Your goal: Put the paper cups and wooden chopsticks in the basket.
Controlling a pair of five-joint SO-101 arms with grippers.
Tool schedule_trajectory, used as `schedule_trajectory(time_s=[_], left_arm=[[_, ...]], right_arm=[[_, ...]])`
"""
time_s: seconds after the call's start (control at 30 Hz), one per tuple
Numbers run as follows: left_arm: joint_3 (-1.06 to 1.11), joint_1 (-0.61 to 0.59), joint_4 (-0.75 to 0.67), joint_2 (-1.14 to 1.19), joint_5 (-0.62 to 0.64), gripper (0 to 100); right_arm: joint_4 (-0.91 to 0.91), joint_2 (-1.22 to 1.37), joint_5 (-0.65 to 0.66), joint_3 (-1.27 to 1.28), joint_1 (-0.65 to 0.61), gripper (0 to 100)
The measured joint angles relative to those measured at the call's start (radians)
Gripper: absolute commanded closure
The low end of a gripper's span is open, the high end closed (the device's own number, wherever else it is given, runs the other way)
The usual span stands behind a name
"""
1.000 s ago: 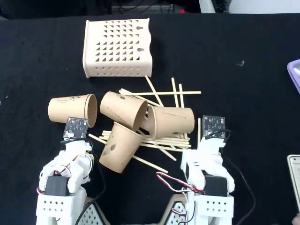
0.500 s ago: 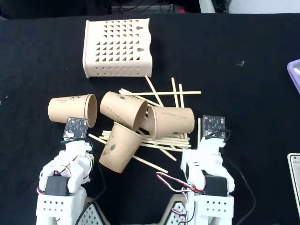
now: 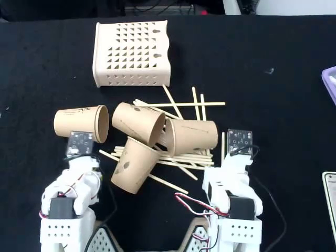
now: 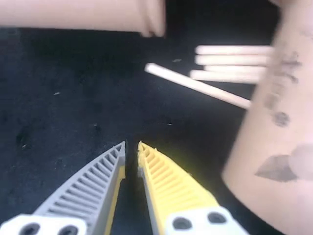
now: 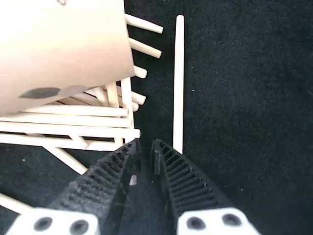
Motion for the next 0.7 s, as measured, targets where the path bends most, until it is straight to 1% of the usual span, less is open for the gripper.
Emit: schedule_trajectory(time_s=[0.13,0.2,0.3,0.37,0.5,0.57,0.63,0.7], left_arm=[[-0.002,-0.126,0.0,0.0,0.0,94],[-0.037,-0.192,0.0,0.0,-0.006,94],[-0.155,-0.295,0.0,-0.002,-0.006,94],[-0.252,-0.334,0.0,-0.003,-0.023,94],[-0.41,-0.358,0.0,-0.009,-0.124,94],[-0.457,-0.361,-0.003,-0.011,-0.164,93],[-0.493,-0.362,-0.037,-0.011,-0.183,88],[-0.514,-0.365,-0.084,-0.011,-0.183,79]], right_arm=[[-0.021,0.0,0.0,0.0,-0.025,93.8],[-0.054,0.0,0.0,0.0,-0.026,93.8],[-0.135,0.0,0.0,0.0,-0.028,93.8],[-0.192,0.0,0.0,-0.005,-0.023,93.8],[-0.253,0.0,0.0,-0.095,0.035,93.5],[-0.262,0.0,0.011,-0.16,0.075,90.0],[-0.264,0.0,0.06,-0.235,0.1,83.7],[-0.265,0.0,0.103,-0.311,0.112,77.9]])
